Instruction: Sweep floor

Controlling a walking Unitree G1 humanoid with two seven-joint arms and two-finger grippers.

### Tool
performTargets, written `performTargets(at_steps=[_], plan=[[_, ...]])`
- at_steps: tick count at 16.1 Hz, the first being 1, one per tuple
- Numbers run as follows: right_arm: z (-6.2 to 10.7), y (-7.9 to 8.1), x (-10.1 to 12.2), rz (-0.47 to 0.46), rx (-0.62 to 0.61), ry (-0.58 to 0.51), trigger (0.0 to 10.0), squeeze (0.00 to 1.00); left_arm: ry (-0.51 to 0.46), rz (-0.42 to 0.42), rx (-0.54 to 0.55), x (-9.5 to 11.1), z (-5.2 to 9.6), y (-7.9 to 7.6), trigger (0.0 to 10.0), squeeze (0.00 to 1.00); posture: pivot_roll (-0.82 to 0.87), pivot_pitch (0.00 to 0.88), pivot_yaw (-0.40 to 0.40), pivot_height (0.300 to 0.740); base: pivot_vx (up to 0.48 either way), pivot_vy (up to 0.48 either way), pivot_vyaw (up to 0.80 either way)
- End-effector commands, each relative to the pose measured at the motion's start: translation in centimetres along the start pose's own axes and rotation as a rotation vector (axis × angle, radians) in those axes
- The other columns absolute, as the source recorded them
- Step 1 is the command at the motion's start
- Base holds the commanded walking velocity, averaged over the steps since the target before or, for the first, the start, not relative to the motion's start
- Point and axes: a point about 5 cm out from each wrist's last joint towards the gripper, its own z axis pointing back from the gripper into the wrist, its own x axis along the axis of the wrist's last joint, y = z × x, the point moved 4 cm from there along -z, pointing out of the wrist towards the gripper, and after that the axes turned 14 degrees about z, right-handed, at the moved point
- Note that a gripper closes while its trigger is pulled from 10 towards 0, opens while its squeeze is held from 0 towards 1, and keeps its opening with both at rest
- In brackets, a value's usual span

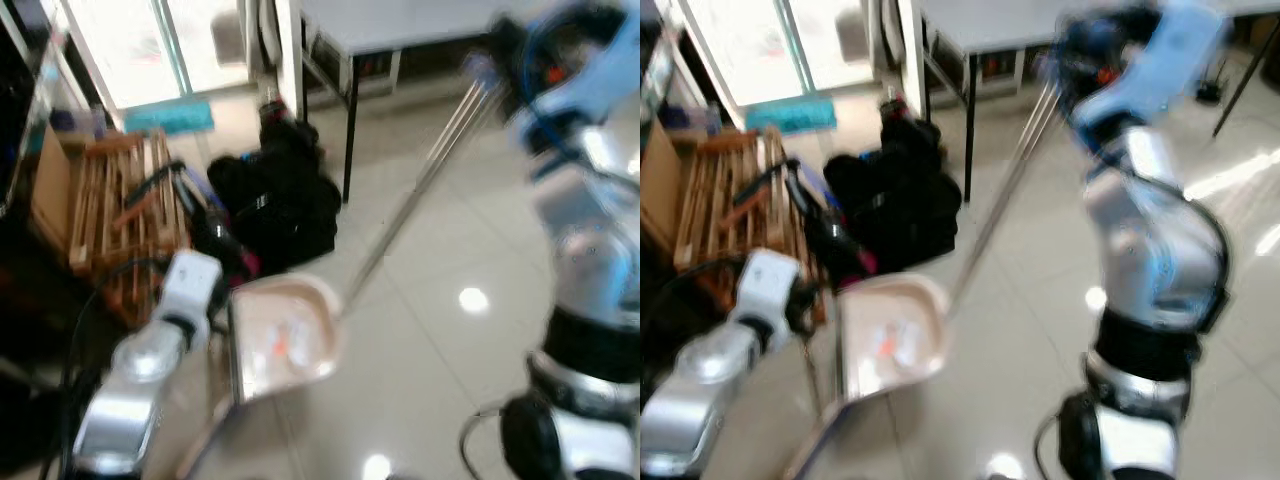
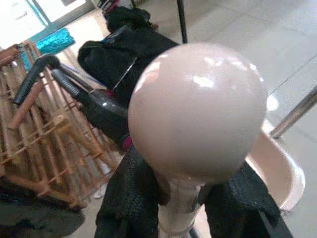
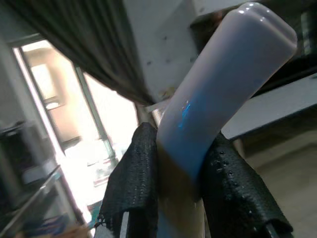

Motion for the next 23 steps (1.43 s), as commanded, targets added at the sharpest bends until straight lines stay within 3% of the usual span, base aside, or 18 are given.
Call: performTargets(at_steps=[1, 3, 20, 23], plan=[[-0.2, 1.4, 1.4, -0.005, 0.042, -0.062, 10.0, 0.00, -0.031, -0.020, 0.020, 0.8, 0.4, 0.6, 10.0, 0.00, -0.08, 0.034, 0.012, 0.740, 0.394, 0.000, 0.79], [-0.3, 1.5, 1.4, -0.006, 0.040, -0.063, 10.0, 0.00, -0.031, -0.020, 0.021, 0.8, 0.4, 0.6, 10.0, 0.00, -0.08, 0.030, 0.012, 0.740, 0.398, 0.000, 0.79], [0.1, -0.4, 1.6, -0.025, -0.044, -0.081, 10.0, 0.00, -0.026, -0.029, -0.003, 0.7, -0.2, 0.3, 10.0, 0.00, -0.10, 0.045, 0.031, 0.740, 0.393, 0.000, 0.00], [0.0, -0.4, 1.6, -0.025, -0.046, -0.082, 10.0, 0.00, -0.021, -0.042, -0.001, 0.5, -0.3, 0.1, 10.0, 0.00, -0.10, 0.049, 0.035, 0.740, 0.000, 0.000, 0.00]])
